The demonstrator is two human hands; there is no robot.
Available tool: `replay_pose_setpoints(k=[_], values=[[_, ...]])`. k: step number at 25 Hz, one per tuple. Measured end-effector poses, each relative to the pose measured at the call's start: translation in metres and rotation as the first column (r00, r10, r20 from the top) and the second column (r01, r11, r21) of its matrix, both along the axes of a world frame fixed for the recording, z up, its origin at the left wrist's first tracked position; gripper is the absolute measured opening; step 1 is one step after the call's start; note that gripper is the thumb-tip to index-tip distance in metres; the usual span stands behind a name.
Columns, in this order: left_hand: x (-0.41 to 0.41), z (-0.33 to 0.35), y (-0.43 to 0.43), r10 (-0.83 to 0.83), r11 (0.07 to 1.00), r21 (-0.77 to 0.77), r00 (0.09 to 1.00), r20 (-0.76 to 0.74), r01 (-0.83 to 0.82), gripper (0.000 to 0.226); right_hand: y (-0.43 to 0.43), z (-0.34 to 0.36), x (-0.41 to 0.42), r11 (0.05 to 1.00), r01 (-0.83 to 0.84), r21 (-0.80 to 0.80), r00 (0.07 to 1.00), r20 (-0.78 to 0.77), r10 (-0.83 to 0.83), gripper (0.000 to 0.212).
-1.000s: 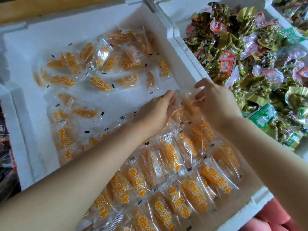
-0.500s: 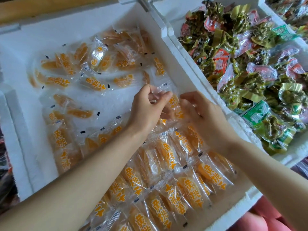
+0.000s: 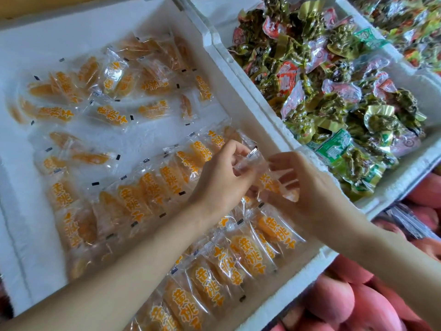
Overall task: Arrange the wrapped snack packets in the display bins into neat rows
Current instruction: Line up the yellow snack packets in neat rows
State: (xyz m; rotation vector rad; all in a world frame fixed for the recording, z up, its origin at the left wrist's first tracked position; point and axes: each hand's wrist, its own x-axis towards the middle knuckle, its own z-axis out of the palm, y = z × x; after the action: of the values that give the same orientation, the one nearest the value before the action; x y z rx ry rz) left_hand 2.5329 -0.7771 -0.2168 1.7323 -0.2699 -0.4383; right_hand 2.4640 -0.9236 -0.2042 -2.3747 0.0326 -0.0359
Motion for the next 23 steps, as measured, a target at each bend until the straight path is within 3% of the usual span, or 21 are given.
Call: replay_pose_setpoints(k=[3,5,7,8,10,15,19,23], values=[[-0.008,0.0,-0.011,-0.024,0.999,0.039,0.999,0.046,0.022,0.02,-0.008,-0.001,-0.01,0.996,0.022,-0.091,0.997,0.074,-0.016,0.044],[-0.008,-0.004,-0.009,-0.111,0.97,0.24,0.944,0.312,0.034,0.021,-0.012,-0.002,-0.007,0.988,0.096,-0.122,0.992,0.089,-0.085,0.039],[-0.001,-0.008,-0.002,-0.299,0.868,0.497,0.796,0.526,-0.003,0.032,-0.013,-0.005,0.001,0.968,0.122,-0.221,0.989,0.108,-0.1,0.034],[0.001,-0.01,0.002,-0.381,0.8,0.599,0.754,0.534,-0.02,0.041,-0.011,-0.007,0.006,0.95,0.129,-0.284,0.989,0.106,-0.102,0.032],[0.003,-0.013,0.007,-0.438,0.703,0.711,0.768,0.467,-0.032,0.055,-0.005,-0.011,0.018,0.91,0.127,-0.394,0.991,0.093,-0.098,0.029],[0.002,-0.027,0.008,-0.497,0.551,0.83,0.763,0.414,-0.091,0.069,0.006,-0.03,0.032,0.772,0.074,-0.631,0.997,0.052,-0.052,0.023],[-0.001,-0.038,0.006,-0.486,0.56,0.819,0.752,0.446,-0.124,0.068,0.002,-0.039,0.034,0.629,0.069,-0.774,0.991,0.124,0.044,0.035],[-0.001,-0.04,0.004,-0.5,0.528,0.84,0.754,0.426,-0.124,0.068,-0.003,-0.04,0.038,0.693,0.025,-0.721,0.97,0.186,0.159,0.037]])
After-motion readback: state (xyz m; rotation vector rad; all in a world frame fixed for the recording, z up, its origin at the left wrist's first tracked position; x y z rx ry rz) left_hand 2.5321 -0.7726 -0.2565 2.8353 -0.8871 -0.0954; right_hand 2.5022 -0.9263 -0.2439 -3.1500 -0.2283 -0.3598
